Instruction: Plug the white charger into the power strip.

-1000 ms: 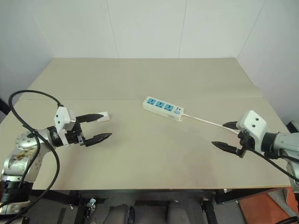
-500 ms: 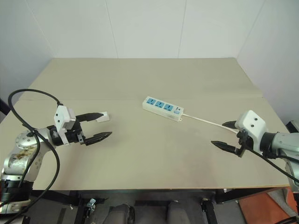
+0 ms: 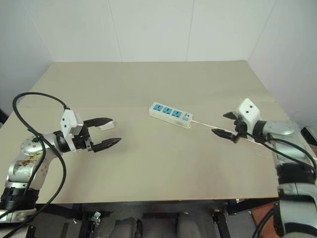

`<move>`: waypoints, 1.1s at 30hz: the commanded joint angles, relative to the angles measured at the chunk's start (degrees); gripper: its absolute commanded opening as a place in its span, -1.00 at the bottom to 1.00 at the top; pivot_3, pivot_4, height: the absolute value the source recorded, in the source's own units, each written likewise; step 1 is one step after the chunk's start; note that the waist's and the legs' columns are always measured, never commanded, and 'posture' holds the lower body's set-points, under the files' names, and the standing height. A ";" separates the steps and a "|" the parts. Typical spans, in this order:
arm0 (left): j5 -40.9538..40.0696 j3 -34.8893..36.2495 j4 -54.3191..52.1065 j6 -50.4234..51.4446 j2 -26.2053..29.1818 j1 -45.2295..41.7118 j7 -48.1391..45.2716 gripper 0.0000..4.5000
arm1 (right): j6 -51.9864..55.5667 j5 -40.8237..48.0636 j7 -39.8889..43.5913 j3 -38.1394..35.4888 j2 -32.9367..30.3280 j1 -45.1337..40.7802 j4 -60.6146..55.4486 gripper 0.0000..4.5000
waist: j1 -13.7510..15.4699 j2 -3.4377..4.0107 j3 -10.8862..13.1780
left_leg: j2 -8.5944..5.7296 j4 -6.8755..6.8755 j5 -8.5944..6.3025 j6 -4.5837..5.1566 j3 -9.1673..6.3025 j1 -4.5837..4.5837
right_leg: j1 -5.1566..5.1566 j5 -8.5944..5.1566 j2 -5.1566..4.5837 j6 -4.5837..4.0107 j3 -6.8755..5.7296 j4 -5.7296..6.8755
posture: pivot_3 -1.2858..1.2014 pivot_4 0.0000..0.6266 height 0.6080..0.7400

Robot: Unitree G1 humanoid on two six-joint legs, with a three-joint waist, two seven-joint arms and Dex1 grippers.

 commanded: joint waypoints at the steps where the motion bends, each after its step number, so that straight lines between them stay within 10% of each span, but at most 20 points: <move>1: -0.24 0.38 -0.88 -0.72 0.12 -0.70 -0.03 0.98 | -6.77 -3.90 -0.10 1.87 2.46 -8.69 14.09 1.00 | -0.25 0.00 0.01 | 0.00 0.01 0.00 0.00 0.02 -0.03 | -0.01 0.02 -0.01 0.01 0.00 -0.05 | 0.03 -0.52 1.00; 19: -1.46 2.37 -6.04 1.04 0.96 4.50 2.29 0.98 | -5.47 -11.81 -5.72 2.27 10.62 -20.79 36.47 1.00 | -0.68 0.02 0.02 | -0.01 0.01 0.00 0.00 0.07 -0.07 | 0.00 0.16 -0.05 0.09 0.02 -0.18 | 0.03 -0.52 1.00; 33: -1.11 2.14 -7.32 1.85 0.63 5.22 2.91 1.00 | -1.68 -12.34 -4.94 0.52 11.89 -21.62 36.29 -0.93 | -0.68 0.02 0.02 | -0.01 0.00 0.00 0.00 0.07 -0.08 | 0.00 0.17 -0.06 0.10 0.03 -0.20 | 0.03 -0.52 1.00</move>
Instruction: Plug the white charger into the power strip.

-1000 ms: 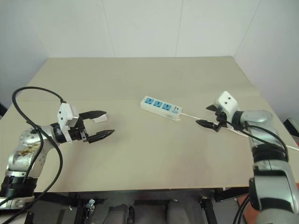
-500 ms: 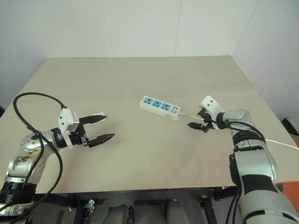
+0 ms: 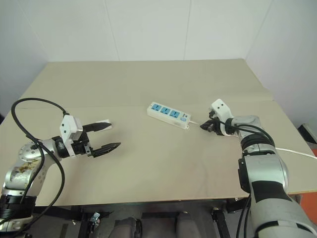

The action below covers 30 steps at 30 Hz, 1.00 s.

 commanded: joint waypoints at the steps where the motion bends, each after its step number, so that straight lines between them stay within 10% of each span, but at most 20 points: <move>1: -0.93 1.19 -1.97 -0.31 0.18 0.34 0.45 1.00 | -1.21 0.08 2.29 -0.71 -0.20 -0.70 -1.22 -1.00 | 0.00 0.00 0.00 | 0.00 0.00 0.00 0.00 0.00 0.00 | 0.00 0.00 0.00 0.00 0.00 0.00 | 0.03 -0.52 1.00; 14: -0.80 1.32 -1.02 -0.49 0.69 0.54 -0.04 1.00 | -5.70 5.96 16.28 -3.06 -4.09 13.09 -21.51 -1.00 | 0.27 0.01 0.01 | 0.00 0.00 0.00 0.00 -0.01 -0.02 | 0.00 0.00 0.00 0.02 0.00 -0.01 | 0.03 -0.52 1.00; 22: -0.75 -0.13 -0.57 0.24 0.49 -0.37 -1.31 1.00 | 14.26 12.50 9.61 -9.15 -10.33 37.92 -61.19 -1.00 | 1.41 0.01 0.01 | -0.01 0.03 0.00 0.00 -0.01 -0.03 | 0.01 0.00 -0.02 0.05 -0.02 0.01 | 0.03 -0.52 1.00; 30: 0.09 -2.70 2.40 -0.57 -0.27 -3.56 -2.91 1.00 | 23.10 16.00 2.65 -11.33 -10.54 46.75 -77.22 -1.00 | 1.33 0.00 0.01 | 0.00 0.05 0.00 0.00 0.00 0.04 | 0.02 -0.01 0.05 0.08 0.03 0.02 | 0.03 -0.52 1.00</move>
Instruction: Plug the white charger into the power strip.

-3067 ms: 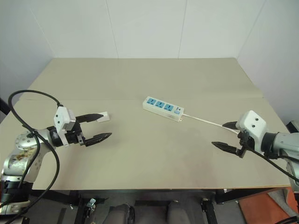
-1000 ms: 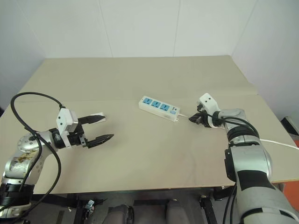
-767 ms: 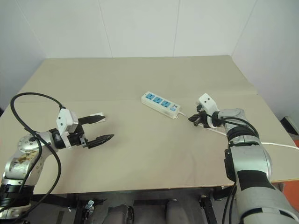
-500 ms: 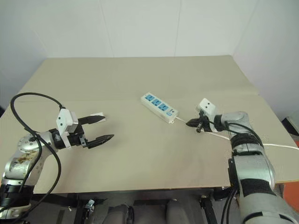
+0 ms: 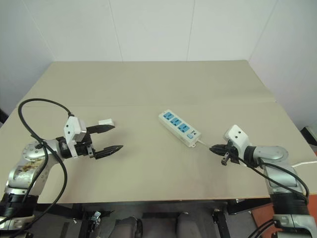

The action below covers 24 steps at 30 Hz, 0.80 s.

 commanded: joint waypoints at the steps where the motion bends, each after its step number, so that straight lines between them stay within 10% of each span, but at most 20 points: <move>1: -0.08 -0.20 0.46 -0.79 -0.10 -2.02 -0.58 1.00 | 1.38 2.65 -2.38 -2.27 -0.43 -0.39 -4.75 -1.00 | 0.00 0.00 0.00 | 0.00 0.00 0.00 0.00 0.00 0.00 | 0.00 0.01 0.00 -0.01 0.00 -0.01 | 0.03 -0.52 1.00; 4: -0.05 -0.33 1.09 -0.95 -0.07 -2.62 -0.85 1.00 | -0.14 3.27 -2.76 -1.60 -0.32 -0.20 -5.50 -1.00 | 0.12 0.00 0.00 | 0.00 -0.01 0.00 0.00 -0.01 -0.04 | -0.01 0.01 0.00 -0.02 -0.01 -0.06 | 0.03 -0.52 1.00; 16: -0.64 1.44 -1.16 -0.80 0.57 0.44 0.08 1.00 | -6.84 5.90 -2.98 -2.81 -0.15 -0.53 -2.53 0.98 | 0.49 -0.01 0.00 | 0.00 0.00 0.00 0.00 0.00 -0.06 | 0.00 0.02 -0.02 -0.01 -0.01 -0.09 | 0.03 -0.52 1.00; 24: -0.84 2.02 -1.37 -0.91 0.77 0.97 0.16 1.00 | -10.33 12.51 -3.55 -5.18 4.31 -1.35 -3.78 0.98 | 0.45 -0.02 0.00 | 0.01 -0.01 0.00 0.00 -0.01 -0.03 | 0.01 0.02 0.00 -0.02 -0.01 -0.08 | 0.03 -0.52 1.00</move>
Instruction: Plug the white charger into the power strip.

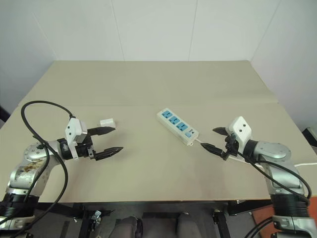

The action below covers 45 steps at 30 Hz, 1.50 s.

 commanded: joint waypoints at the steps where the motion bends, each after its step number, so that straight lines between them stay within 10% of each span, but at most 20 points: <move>1: -0.75 1.57 -1.76 -0.80 0.55 -0.30 0.09 1.00 | -4.71 2.08 -2.56 -2.02 2.69 -1.24 -0.83 0.98 | 0.00 0.00 0.00 | 0.00 0.00 0.00 0.00 0.00 0.00 | 0.00 0.00 0.00 0.00 0.00 0.00 | 0.03 -0.52 1.00; 12: -0.58 0.78 -0.99 -0.68 0.29 -1.68 -0.38 1.00 | -13.09 -1.47 -10.05 2.01 13.58 -5.56 10.64 0.98 | -0.02 -0.01 0.00 | -0.01 0.01 0.00 0.00 0.01 -0.02 | -0.01 0.02 -0.02 -0.01 0.00 0.01 | 0.03 -0.52 1.00; 45: -1.41 1.49 -1.74 -0.65 -1.08 -1.29 1.17 1.00 | -15.89 -2.41 -10.30 4.53 15.28 -9.59 23.14 0.98 | -0.06 0.00 -0.01 | 0.00 0.00 0.00 0.00 0.00 -0.01 | -0.01 0.03 -0.01 -0.02 0.00 0.02 | 0.03 -0.52 1.00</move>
